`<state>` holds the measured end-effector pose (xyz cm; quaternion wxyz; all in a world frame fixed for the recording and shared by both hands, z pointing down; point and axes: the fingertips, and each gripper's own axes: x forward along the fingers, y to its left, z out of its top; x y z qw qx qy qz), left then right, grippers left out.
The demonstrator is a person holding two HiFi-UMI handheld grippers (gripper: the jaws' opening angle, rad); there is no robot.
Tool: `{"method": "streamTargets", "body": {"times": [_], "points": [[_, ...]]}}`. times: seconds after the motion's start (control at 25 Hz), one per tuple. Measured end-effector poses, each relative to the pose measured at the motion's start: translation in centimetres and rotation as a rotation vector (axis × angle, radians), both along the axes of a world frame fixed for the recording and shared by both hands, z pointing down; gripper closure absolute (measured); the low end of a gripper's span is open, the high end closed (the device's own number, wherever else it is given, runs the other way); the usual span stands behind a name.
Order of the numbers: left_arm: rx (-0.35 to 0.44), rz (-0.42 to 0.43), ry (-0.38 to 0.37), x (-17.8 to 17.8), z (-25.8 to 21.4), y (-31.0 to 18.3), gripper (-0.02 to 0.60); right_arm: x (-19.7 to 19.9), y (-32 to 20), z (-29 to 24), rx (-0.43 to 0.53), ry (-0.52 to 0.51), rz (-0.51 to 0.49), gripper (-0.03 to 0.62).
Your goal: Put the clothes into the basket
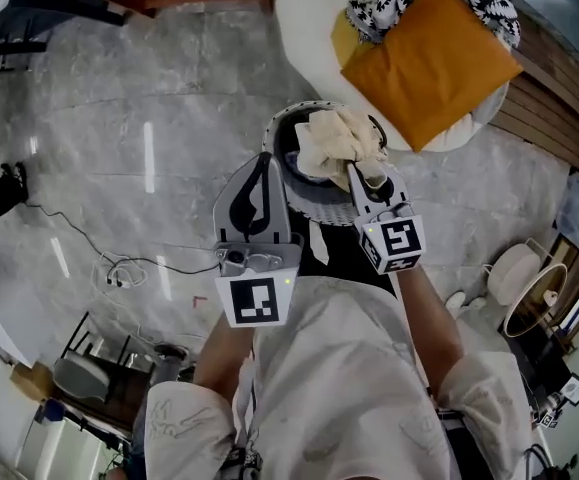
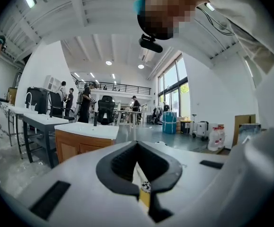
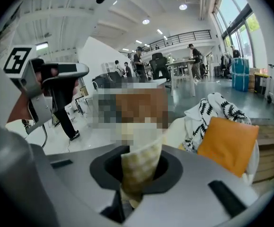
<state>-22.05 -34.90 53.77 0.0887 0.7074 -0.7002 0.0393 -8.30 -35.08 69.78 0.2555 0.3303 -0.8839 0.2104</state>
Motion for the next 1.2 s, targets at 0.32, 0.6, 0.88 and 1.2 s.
{"method": "streamTargets", "body": {"times": [0.32,0.6,0.88,1.2], "points": [[-0.089,-0.015,0.019,-1.4,3.7,0.7,0.578,-1.5,1.8,11.1,-0.156,0.156,-0.062,0.562],[-0.123,-0.032,0.009,-2.3,5.1,1.3,0.578,-2.1,3.4,17.6,-0.341,0.186,-0.074,0.424],[-0.122,-0.064,0.017,-2.6,5.2,1.0,0.578,-0.8,4.2,19.5,-0.383,0.249,-0.099,0.312],[-0.104,-0.047,0.007,-0.7,4.0,1.8,0.578,0.0,4.2,16.9,-0.321,0.215,-0.097,0.312]]}}
